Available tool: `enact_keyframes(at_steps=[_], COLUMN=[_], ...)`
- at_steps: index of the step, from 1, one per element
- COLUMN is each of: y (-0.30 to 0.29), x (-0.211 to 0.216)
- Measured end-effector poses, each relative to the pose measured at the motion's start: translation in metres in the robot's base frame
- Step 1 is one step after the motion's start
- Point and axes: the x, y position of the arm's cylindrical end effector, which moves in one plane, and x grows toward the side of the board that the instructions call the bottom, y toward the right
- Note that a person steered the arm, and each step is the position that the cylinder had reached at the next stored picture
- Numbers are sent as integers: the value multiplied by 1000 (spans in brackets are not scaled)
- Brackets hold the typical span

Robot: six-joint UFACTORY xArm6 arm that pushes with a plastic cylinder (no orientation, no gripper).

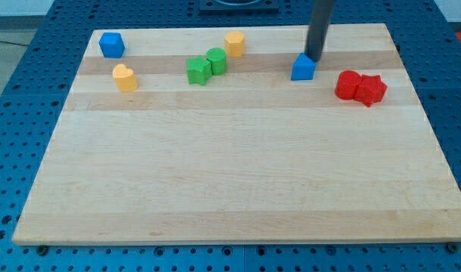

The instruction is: Separate the red blocks

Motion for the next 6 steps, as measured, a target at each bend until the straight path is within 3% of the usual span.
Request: enact_keyframes(at_steps=[1,2,3,4,5,6], y=[-42,-48,-65,-40,32,68], x=[22,27,93,137,122,72])
